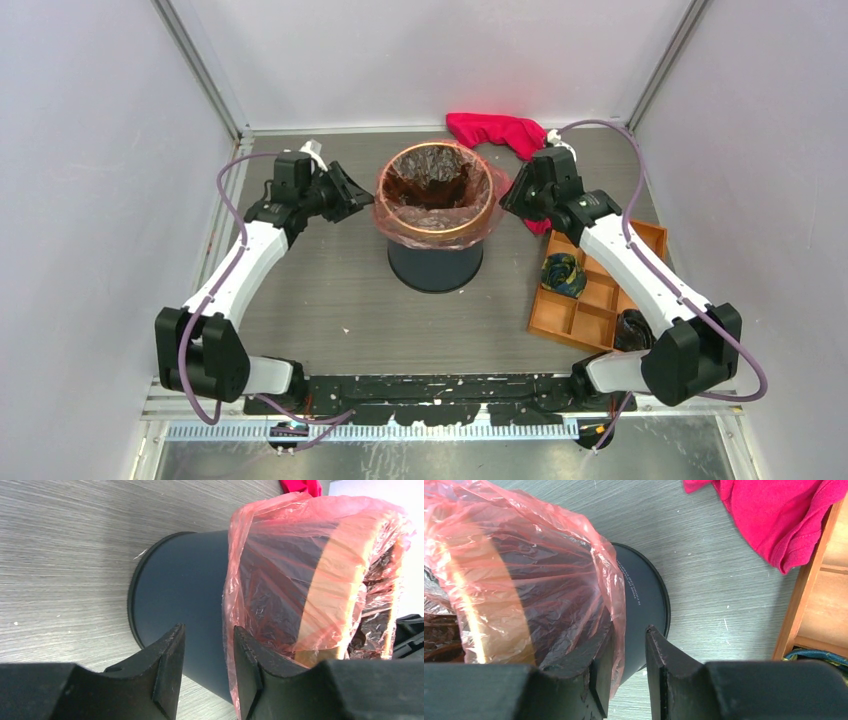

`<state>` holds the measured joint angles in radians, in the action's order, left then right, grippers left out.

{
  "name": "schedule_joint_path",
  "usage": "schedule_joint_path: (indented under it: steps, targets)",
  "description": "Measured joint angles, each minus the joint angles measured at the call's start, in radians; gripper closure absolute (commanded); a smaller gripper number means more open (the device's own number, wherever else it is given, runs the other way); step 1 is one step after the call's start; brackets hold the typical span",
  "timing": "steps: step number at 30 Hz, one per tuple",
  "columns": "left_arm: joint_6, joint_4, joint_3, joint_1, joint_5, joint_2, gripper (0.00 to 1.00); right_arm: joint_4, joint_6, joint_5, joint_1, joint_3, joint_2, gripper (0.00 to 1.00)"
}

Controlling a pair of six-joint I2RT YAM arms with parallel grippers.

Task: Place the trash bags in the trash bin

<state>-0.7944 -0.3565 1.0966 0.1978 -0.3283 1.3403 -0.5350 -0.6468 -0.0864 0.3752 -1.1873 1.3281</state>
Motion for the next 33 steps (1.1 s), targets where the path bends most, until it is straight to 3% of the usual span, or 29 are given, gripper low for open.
schedule_joint_path:
  steps: [7,15,33]
  targets:
    - [-0.043,0.059,-0.034,0.000,-0.035,-0.006,0.73,0.026,-0.015,0.001,0.000,0.044,-0.006,0.74]
    - [-0.078,0.072,-0.065,-0.027,-0.066,-0.055,0.62,0.031,-0.016,0.000,0.000,0.051,-0.039,0.74]
    - [-0.166,0.108,-0.145,-0.050,-0.163,-0.111,0.70,0.034,-0.020,0.000,0.000,0.052,-0.045,0.75]
